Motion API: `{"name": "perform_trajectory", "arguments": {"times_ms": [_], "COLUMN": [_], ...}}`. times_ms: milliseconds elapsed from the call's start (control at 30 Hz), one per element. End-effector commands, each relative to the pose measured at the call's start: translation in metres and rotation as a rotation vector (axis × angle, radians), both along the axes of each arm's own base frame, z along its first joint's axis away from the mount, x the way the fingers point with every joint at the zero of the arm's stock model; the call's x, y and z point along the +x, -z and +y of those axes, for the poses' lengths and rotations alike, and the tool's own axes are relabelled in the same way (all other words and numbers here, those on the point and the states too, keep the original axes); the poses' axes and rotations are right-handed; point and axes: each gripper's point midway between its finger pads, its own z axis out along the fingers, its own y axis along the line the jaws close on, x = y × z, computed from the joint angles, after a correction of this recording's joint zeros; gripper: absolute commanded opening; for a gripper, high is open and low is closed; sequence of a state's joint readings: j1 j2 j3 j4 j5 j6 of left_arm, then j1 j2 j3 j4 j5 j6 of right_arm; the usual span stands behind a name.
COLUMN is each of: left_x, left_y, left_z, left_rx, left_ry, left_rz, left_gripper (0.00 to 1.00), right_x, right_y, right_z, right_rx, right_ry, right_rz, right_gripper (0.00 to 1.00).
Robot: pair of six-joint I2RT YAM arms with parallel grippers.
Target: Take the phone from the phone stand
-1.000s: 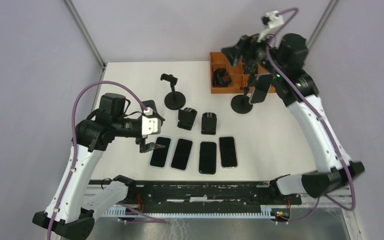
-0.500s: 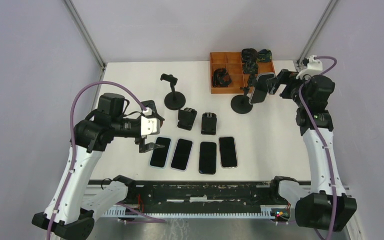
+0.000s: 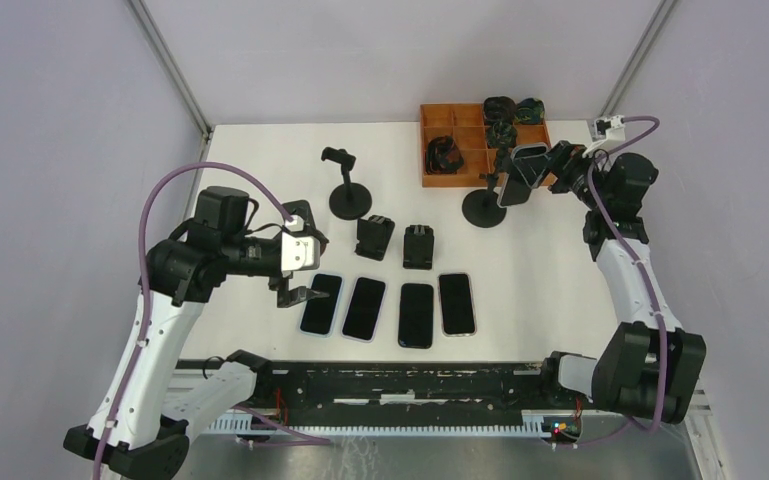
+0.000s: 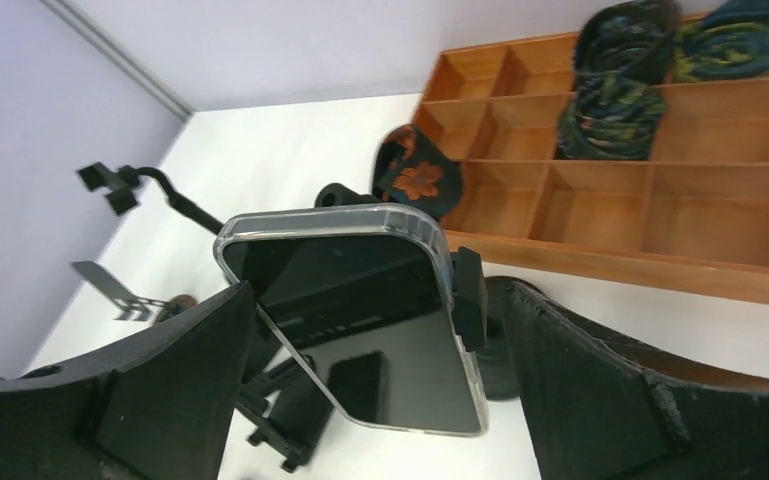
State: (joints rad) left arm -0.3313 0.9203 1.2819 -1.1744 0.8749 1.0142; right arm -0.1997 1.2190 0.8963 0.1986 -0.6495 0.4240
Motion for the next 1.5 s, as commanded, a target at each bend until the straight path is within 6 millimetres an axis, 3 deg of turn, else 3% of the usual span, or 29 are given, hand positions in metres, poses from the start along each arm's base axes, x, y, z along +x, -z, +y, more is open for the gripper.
{"name": "perform_trajectory", "arguments": {"times_ms": [0,200,500,600,700,767,1100,1200,1267,1467], "left_x": [-0.003,-0.001,-0.001,-0.001,-0.001,-0.001,0.002,0.002,0.002,0.002], "left_y": [-0.013,-0.013,-0.013,-0.013,-0.013,-0.013,-0.013,-0.012,-0.012,-0.012], "left_z": [-0.003,-0.005,-0.007,-0.007,-0.006,-0.006,-0.008,-0.008,-0.009,-0.010], "left_rx": [-0.024,-0.027,-0.036,-0.036,-0.034,-0.033,-0.032,-0.033,-0.035,-0.041], "left_ry": [0.025,0.034,0.045,0.044,0.039,0.040,0.040,0.040,0.043,0.047], "left_rz": [-0.029,-0.019,-0.006,-0.008,-0.008,-0.010,0.005,0.013,0.018,0.030], "left_gripper": [1.00,1.00,1.00,1.00,1.00,1.00,1.00,1.00,1.00,0.99], "right_x": [-0.002,-0.011,-0.011,-0.006,0.001,0.004,0.007,0.005,0.003,0.001], "right_y": [-0.030,-0.029,-0.013,-0.020,-0.024,-0.027,-0.036,-0.044,-0.046,-0.033], "right_z": [0.017,0.028,0.011,0.003,0.001,0.003,0.020,0.025,0.031,0.044], "right_rx": [0.069,0.131,0.077,0.019,-0.040,-0.078,-0.067,-0.064,-0.061,-0.045], "right_ry": [-0.116,-0.124,0.037,0.064,0.055,0.024,-0.101,-0.130,-0.154,-0.197], "right_rz": [-0.139,-0.133,-0.065,-0.076,-0.083,-0.096,-0.160,-0.187,-0.197,-0.155], "right_gripper": [0.98,0.84,0.64,0.66,0.80,0.82,0.73,0.66,0.57,0.34]}}
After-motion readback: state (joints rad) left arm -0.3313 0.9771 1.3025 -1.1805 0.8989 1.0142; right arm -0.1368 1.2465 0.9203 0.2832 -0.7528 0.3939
